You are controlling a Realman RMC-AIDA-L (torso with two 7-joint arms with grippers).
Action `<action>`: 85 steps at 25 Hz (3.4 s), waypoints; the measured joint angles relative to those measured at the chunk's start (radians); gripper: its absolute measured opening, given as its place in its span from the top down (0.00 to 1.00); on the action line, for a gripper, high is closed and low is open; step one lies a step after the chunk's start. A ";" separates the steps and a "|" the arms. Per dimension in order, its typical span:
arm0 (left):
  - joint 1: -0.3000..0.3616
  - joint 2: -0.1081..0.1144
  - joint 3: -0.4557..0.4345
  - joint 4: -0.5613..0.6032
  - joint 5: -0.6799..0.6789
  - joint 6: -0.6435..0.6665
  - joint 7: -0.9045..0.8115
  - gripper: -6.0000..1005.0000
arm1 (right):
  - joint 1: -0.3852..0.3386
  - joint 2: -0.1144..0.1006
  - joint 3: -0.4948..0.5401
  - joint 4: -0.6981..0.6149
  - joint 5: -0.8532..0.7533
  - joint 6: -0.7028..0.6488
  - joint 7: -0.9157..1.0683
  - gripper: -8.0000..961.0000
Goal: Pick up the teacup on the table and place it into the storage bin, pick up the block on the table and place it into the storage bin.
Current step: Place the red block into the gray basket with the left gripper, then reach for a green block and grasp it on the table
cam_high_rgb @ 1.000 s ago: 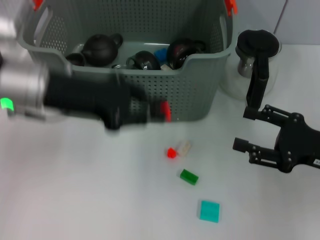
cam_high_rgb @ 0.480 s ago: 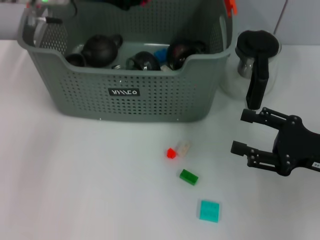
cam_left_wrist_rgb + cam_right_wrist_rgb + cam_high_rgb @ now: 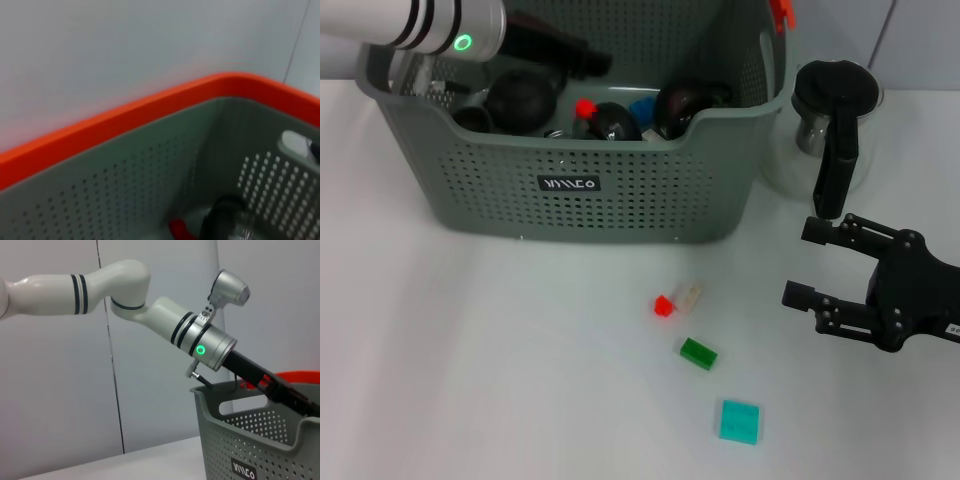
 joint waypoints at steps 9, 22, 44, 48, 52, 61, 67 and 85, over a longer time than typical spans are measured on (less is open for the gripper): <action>0.240 -0.103 -0.098 -0.394 -0.277 0.188 0.108 0.45 | -0.016 0.000 -0.006 -0.038 -0.003 0.000 0.104 0.14; 0.564 0.010 -0.196 0.096 -0.672 0.811 0.944 0.10 | -0.006 -0.007 -0.015 -0.078 -0.102 -0.021 0.138 0.14; 0.567 -0.059 -0.211 0.207 -0.639 0.634 1.076 0.08 | 0.183 0.022 -0.158 -0.166 -0.323 0.128 0.331 0.14; 0.567 -0.059 -0.211 0.216 -0.642 0.624 1.077 0.08 | 0.221 0.019 -0.260 -0.178 -0.340 0.185 0.446 0.14; 0.567 -0.059 -0.211 0.222 -0.644 0.611 1.078 0.08 | 0.268 0.021 -0.362 -0.181 -0.408 0.254 0.571 0.14; 0.570 -0.060 -0.220 0.232 -0.644 0.609 1.079 0.08 | 0.351 0.025 -0.543 -0.182 -0.443 0.350 0.749 0.14; 0.598 -0.031 -0.218 0.226 -0.594 0.642 1.091 0.09 | 0.375 0.032 -0.658 -0.181 -0.433 0.388 0.772 0.14; 0.649 -0.003 -0.243 0.227 -0.560 0.707 1.260 0.12 | 0.428 0.032 -0.808 -0.197 -0.423 0.445 0.899 0.14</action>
